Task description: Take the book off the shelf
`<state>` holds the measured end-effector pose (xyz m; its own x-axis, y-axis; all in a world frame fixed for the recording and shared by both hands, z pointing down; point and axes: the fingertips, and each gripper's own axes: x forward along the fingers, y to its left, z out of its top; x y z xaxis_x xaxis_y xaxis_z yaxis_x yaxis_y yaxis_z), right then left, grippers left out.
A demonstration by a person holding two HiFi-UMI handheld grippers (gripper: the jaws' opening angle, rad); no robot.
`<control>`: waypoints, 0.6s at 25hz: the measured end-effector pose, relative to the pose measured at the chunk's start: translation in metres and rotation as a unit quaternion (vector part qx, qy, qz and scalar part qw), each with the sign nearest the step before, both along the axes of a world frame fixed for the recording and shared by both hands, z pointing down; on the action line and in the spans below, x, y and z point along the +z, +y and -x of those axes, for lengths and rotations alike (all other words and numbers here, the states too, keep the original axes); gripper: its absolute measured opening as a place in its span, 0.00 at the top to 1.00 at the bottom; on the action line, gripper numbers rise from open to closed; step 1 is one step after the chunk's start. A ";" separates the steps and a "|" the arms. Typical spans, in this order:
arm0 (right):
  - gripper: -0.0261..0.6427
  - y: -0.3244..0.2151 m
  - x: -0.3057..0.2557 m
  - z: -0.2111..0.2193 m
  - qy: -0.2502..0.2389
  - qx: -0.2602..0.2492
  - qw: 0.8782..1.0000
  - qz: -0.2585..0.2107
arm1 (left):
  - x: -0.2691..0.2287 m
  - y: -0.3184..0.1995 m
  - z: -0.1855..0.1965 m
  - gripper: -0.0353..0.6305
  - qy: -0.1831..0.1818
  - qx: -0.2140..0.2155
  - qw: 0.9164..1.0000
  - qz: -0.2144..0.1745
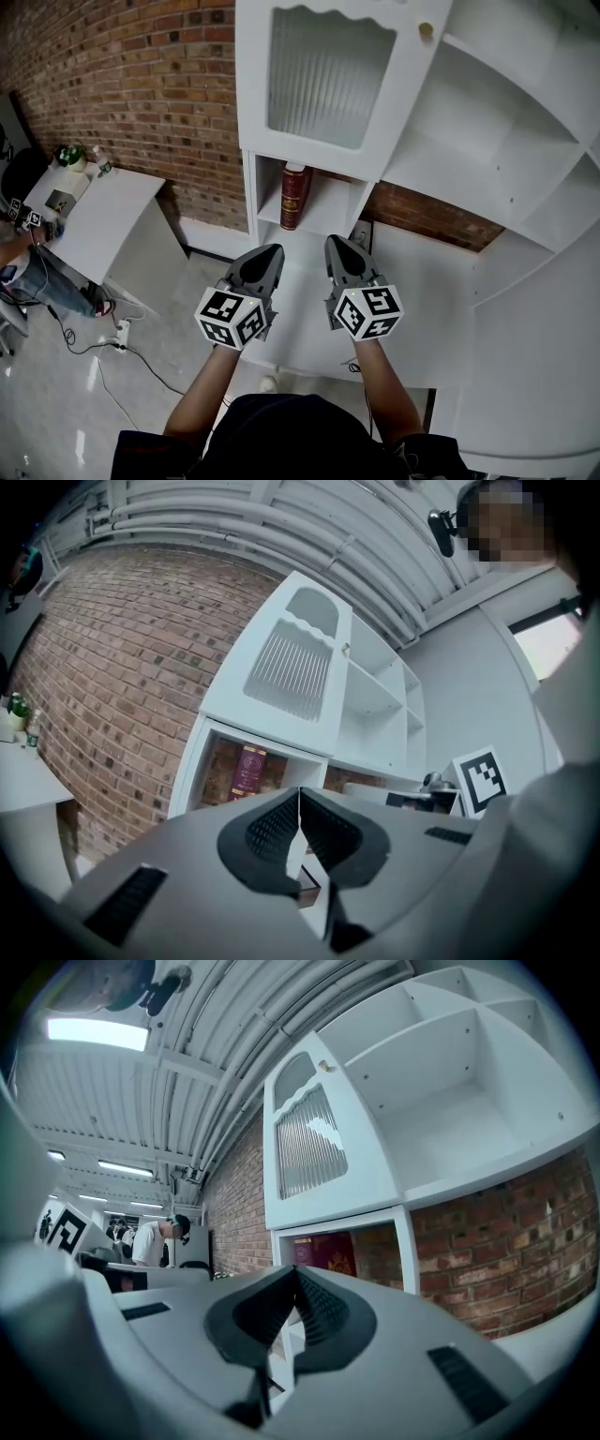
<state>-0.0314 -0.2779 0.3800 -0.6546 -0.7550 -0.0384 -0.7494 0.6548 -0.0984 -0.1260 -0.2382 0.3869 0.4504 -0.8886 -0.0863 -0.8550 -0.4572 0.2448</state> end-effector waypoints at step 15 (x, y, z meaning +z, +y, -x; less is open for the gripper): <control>0.93 -0.021 0.002 0.030 0.003 0.026 1.000 0.009 | 0.010 -0.024 0.028 0.92 0.015 0.022 1.000 0.012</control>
<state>-0.0612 -0.2989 0.3822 -0.6153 -0.7880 -0.0215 -0.7824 0.6139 -0.1050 -0.1541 -0.2617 0.3972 0.4867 -0.8699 -0.0798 -0.8262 -0.4881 0.2813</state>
